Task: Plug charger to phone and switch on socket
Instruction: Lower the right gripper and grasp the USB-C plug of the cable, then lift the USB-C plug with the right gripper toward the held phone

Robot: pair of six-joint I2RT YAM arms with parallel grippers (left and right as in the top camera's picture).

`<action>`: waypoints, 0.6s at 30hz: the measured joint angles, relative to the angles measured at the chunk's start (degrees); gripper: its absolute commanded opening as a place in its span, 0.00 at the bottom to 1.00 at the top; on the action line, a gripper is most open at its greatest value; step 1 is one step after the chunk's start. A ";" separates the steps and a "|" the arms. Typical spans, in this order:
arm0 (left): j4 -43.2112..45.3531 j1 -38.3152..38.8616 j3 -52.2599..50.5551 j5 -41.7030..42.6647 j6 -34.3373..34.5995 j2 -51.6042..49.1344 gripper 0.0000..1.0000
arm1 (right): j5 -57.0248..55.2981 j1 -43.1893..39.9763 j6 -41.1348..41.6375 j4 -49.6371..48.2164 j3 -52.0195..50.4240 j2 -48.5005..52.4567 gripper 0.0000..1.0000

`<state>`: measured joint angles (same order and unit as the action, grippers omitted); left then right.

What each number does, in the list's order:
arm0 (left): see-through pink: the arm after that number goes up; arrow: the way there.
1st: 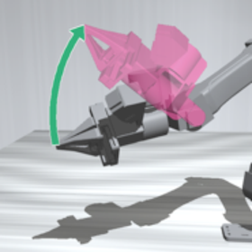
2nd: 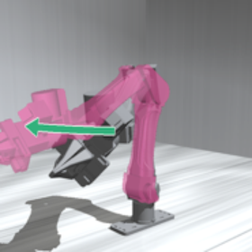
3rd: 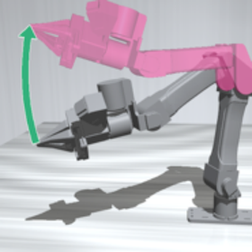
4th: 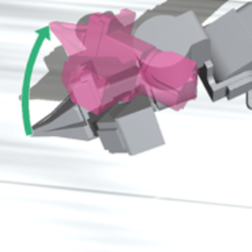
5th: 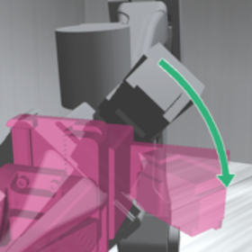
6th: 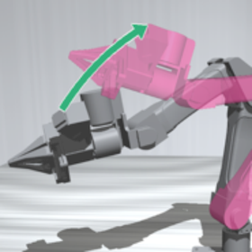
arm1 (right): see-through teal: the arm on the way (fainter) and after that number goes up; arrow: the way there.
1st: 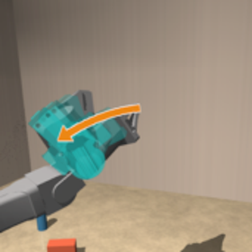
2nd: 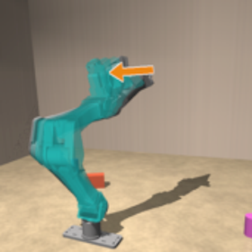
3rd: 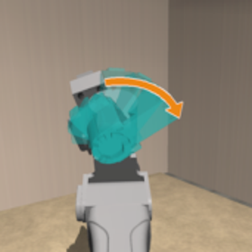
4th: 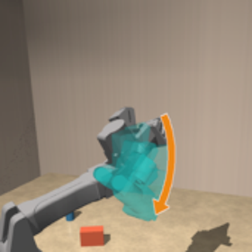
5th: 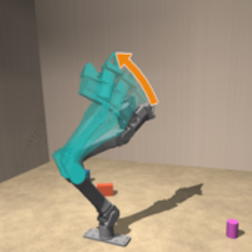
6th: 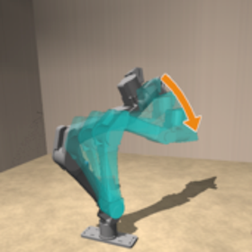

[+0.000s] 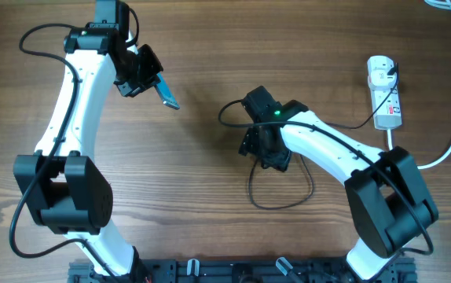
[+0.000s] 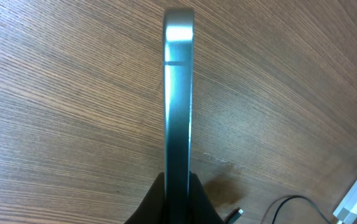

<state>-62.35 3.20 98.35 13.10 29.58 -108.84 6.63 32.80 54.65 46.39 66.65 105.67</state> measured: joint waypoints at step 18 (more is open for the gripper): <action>0.46 0.00 0.00 0.00 0.00 0.00 0.04 | -0.44 0.00 1.05 -2.14 1.42 5.03 0.36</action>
<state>-61.89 3.20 98.35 13.10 29.58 -108.84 6.20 32.80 55.70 44.25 68.07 110.69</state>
